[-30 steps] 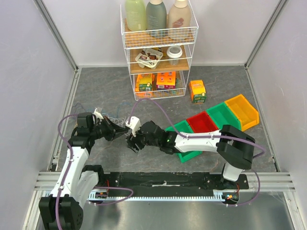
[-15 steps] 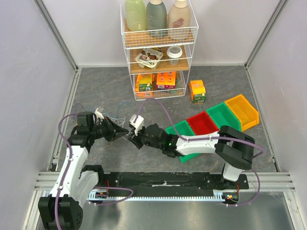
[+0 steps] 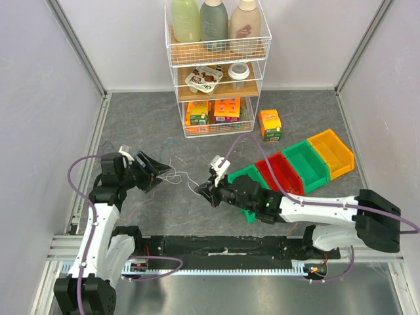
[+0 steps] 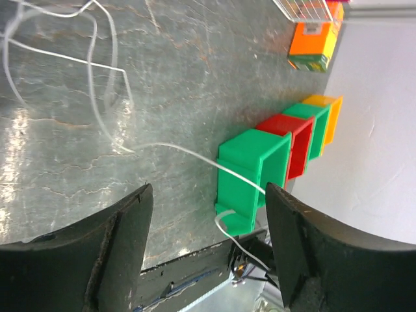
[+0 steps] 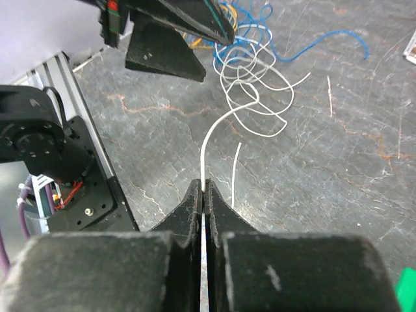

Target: Untangle the cables

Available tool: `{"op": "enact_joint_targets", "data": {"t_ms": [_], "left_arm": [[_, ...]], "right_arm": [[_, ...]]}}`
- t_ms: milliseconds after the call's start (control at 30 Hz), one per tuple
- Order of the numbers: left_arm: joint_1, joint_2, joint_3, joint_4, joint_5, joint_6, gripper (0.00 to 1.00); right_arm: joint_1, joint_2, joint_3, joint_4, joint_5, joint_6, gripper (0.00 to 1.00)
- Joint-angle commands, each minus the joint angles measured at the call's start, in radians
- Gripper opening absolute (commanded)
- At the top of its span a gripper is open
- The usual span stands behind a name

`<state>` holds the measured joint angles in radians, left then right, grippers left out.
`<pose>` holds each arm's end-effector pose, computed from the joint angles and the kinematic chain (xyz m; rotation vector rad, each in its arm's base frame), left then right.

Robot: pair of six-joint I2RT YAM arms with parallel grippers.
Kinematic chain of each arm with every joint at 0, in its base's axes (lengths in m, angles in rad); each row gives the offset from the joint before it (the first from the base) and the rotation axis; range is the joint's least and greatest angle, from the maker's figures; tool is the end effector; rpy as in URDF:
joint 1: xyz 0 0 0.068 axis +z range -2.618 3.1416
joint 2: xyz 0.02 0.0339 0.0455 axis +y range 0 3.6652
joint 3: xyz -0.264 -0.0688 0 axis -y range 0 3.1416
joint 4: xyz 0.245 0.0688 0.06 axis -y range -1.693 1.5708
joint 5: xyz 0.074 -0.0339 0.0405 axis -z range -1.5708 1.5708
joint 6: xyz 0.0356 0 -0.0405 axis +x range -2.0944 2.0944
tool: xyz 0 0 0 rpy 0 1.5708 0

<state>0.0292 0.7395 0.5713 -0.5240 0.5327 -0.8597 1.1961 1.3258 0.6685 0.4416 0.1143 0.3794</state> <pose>0.1576 -0.0135 0.2428 -0.7358 2.2435 -1.0286 0.1112 0.2716 0.2440 -0.6755 1.7818 1.0087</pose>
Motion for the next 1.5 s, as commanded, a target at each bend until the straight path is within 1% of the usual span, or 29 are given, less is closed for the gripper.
{"op": "enact_joint_targets", "data": {"t_ms": [0, 100, 167, 267, 367, 433, 500, 567, 600, 633, 667, 733, 767, 800, 833, 900, 967, 1067, 1200, 1400, 1467], "left_arm": [[0.026, 0.061, -0.01, 0.025, -0.083, -0.073, 0.77], [0.029, 0.158, -0.005, 0.084, -0.022, -0.078, 0.77], [0.029, 0.208, -0.007, 0.119, -0.016, -0.07, 0.77], [0.032, 0.285, -0.04, 0.223, -0.013, -0.078, 0.76], [0.032, 0.403, -0.06, 0.314, 0.059, -0.091, 0.71], [0.032, 0.478, -0.091, 0.381, 0.094, -0.108, 0.64], [0.032, 0.527, -0.125, 0.436, 0.11, -0.113, 0.6], [0.032, 0.558, -0.148, 0.466, 0.105, -0.104, 0.58], [0.032, 0.573, -0.151, 0.466, 0.096, -0.09, 0.56], [0.031, 0.592, -0.152, 0.466, 0.092, -0.075, 0.48], [0.032, 0.612, -0.151, 0.466, 0.092, -0.061, 0.37], [0.034, 0.63, -0.151, 0.466, 0.093, -0.05, 0.2], [0.035, 0.632, -0.152, 0.464, 0.092, -0.047, 0.15], [0.035, 0.627, -0.157, 0.464, 0.087, -0.047, 0.12], [0.037, 0.617, -0.162, 0.467, 0.078, -0.047, 0.11], [0.037, 0.592, -0.171, 0.464, 0.064, -0.042, 0.04], [0.038, 0.56, -0.177, 0.441, 0.05, -0.033, 0.02], [0.038, 0.5, -0.182, 0.395, 0.023, -0.012, 0.02], [0.043, 0.417, -0.171, 0.32, -0.051, 0.024, 0.02], [0.077, 0.351, -0.113, 0.214, -0.088, 0.068, 0.02], [0.089, 0.333, -0.102, 0.193, -0.126, 0.077, 0.02]], "right_arm": [[0.005, -0.082, -0.018, -0.038, 0.042, 0.018, 0.0], [0.005, -0.125, -0.03, -0.056, 0.051, 0.029, 0.0], [0.005, -0.169, -0.04, -0.064, 0.051, 0.038, 0.0], [0.005, -0.23, -0.03, -0.108, 0.044, 0.036, 0.0], [0.005, -0.266, 0.003, -0.181, 0.033, 0.024, 0.0], [0.005, -0.295, 0.02, -0.211, 0.031, 0.019, 0.0], [0.007, -0.327, 0.037, -0.234, 0.027, 0.015, 0.0], [0.005, -0.365, 0.068, -0.265, 0.03, 0.0, 0.0], [0.005, -0.382, 0.089, -0.289, 0.031, -0.011, 0.0], [0.005, -0.399, 0.118, -0.317, 0.035, -0.023, 0.0], [0.005, -0.413, 0.149, -0.339, 0.035, -0.037, 0.0], [0.005, -0.447, 0.21, -0.395, 0.044, -0.075, 0.0], [0.005, -0.461, 0.241, -0.432, 0.059, -0.092, 0.0], [0.005, -0.476, 0.275, -0.481, 0.079, -0.115, 0.0], [0.005, -0.491, 0.311, -0.521, 0.105, -0.132, 0.0], [0.005, -0.534, 0.389, -0.596, 0.171, -0.171, 0.0], [0.005, -0.58, 0.445, -0.653, 0.237, -0.204, 0.0], [0.005, -0.654, 0.503, -0.701, 0.306, -0.223, 0.0], [0.005, -0.74, 0.525, -0.704, 0.331, -0.226, 0.0], [0.003, -0.804, 0.556, -0.702, 0.404, -0.255, 0.0], [0.005, -0.823, 0.566, -0.713, 0.435, -0.264, 0.0]]}}
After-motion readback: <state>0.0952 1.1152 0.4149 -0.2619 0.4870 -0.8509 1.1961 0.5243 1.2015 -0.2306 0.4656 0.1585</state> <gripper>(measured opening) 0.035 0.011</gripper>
